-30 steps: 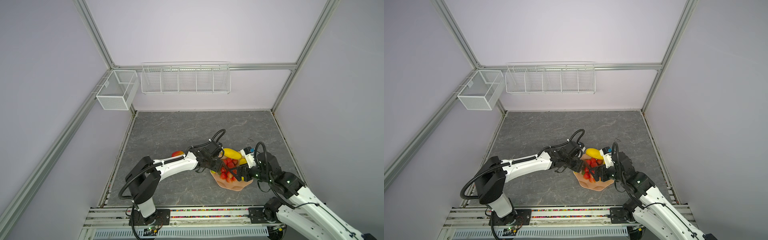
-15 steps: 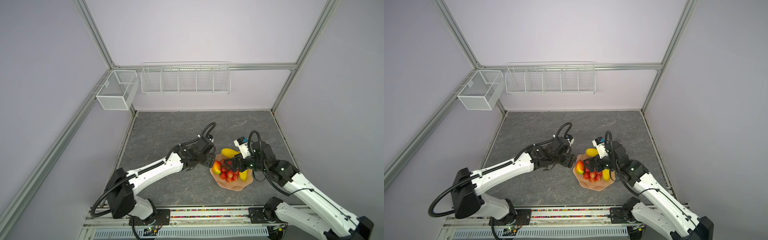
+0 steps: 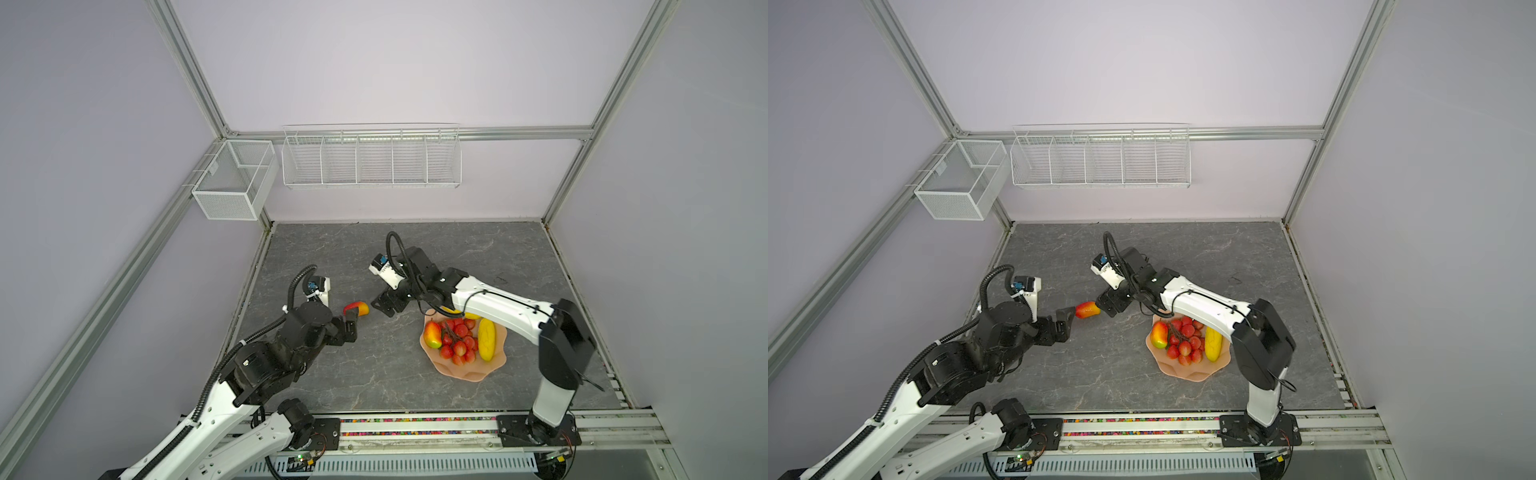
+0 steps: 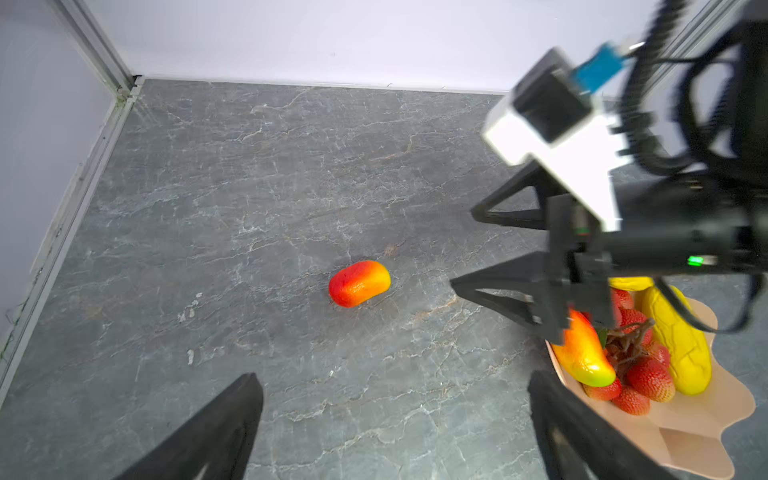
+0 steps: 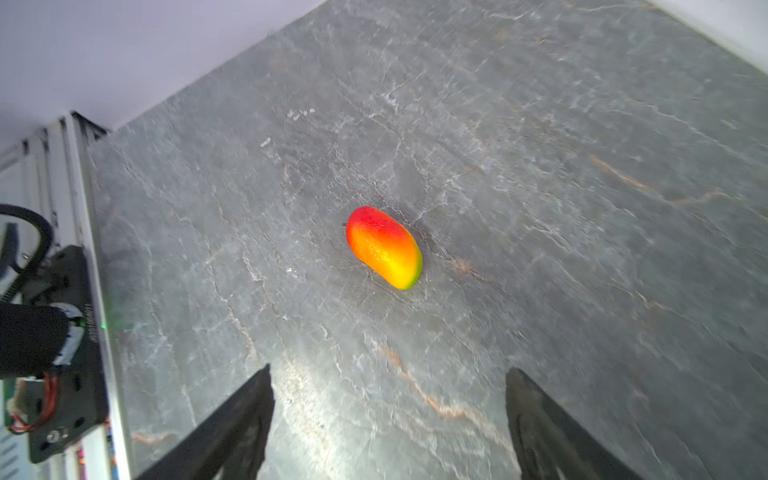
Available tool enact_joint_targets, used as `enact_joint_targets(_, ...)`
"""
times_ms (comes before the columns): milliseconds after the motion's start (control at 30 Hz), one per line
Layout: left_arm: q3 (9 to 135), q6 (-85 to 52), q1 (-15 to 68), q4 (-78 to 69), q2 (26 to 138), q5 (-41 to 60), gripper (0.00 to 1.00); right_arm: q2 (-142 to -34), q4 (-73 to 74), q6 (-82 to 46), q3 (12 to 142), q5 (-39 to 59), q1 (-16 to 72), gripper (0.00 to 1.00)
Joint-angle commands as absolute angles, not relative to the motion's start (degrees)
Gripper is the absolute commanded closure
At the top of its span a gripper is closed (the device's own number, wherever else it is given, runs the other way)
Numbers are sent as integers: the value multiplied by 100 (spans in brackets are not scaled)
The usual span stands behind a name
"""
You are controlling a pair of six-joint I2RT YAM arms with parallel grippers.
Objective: Place and organize the fake fruits in the fruit bowl
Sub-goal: 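Grasp the remaining red-yellow mango with the right gripper while the left gripper withdraws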
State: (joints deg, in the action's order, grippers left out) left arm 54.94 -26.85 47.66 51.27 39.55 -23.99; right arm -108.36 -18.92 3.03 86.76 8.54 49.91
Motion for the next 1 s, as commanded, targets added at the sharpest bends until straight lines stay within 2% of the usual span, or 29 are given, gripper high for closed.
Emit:
enact_joint_targets(0,5365,-3032,4751,5630,3602,-2472,1,-11422,-1843,935,9235,809,5103,12)
enact_joint_targets(300,5055,-2801,4747,5369,3242,-2742,1,-12654,-1389,1479,9958,821,5354,11)
enact_joint_targets(467,4927,-2727,4740,5163,3232,-2750,1,-13174,-1857,1769,10543,1044,5336,11)
enact_joint_targets(567,4857,-2702,4743,5088,3217,-2778,1,-13493,-2369,1900,10999,1285,5327,8)
enact_joint_targets(667,4844,-2683,4741,5088,3209,-2820,1,-13745,-2730,1937,11362,1323,5336,0)
enact_joint_targets(767,4834,-2673,4739,5055,3173,-2854,1,-13829,-2807,1943,11425,1286,5337,7)
enact_joint_targets(967,4751,-2611,4738,4924,3163,-2900,1,-13902,-2879,1989,11404,1200,5335,13)
